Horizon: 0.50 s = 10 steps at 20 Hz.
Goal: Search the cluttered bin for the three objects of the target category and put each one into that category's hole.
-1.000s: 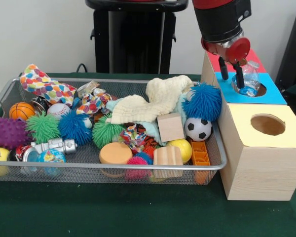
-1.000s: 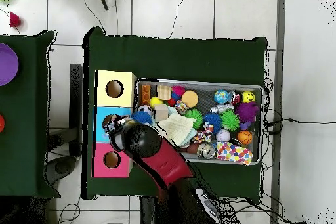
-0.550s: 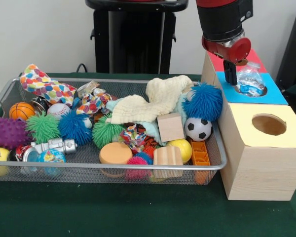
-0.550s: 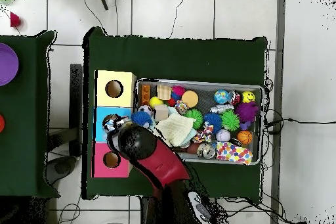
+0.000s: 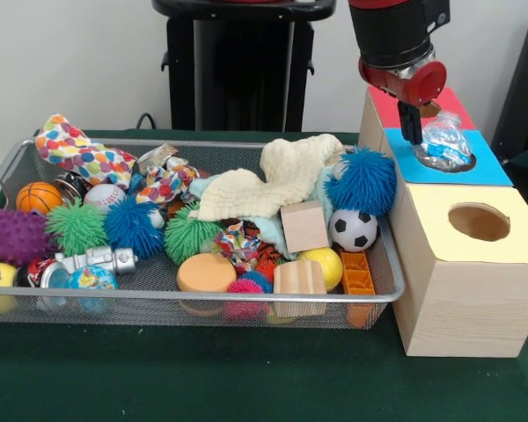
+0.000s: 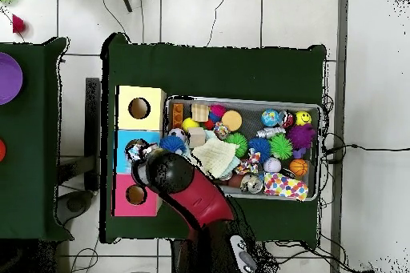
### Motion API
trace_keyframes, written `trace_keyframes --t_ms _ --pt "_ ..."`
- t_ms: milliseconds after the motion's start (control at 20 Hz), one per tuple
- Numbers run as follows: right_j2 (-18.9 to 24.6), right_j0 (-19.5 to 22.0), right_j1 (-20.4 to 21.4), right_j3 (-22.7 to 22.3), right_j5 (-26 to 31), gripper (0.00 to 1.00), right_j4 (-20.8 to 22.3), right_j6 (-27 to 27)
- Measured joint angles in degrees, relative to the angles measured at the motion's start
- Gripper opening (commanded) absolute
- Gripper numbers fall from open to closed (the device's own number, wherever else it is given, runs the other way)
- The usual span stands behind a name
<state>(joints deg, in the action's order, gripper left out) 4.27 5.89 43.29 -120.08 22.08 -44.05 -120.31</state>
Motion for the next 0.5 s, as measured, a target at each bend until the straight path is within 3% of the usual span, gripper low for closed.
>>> trace_keyframes --t_ms 500 --pt "0.0 0.2 -0.5 0.0 0.0 0.00 -0.8 0.0"
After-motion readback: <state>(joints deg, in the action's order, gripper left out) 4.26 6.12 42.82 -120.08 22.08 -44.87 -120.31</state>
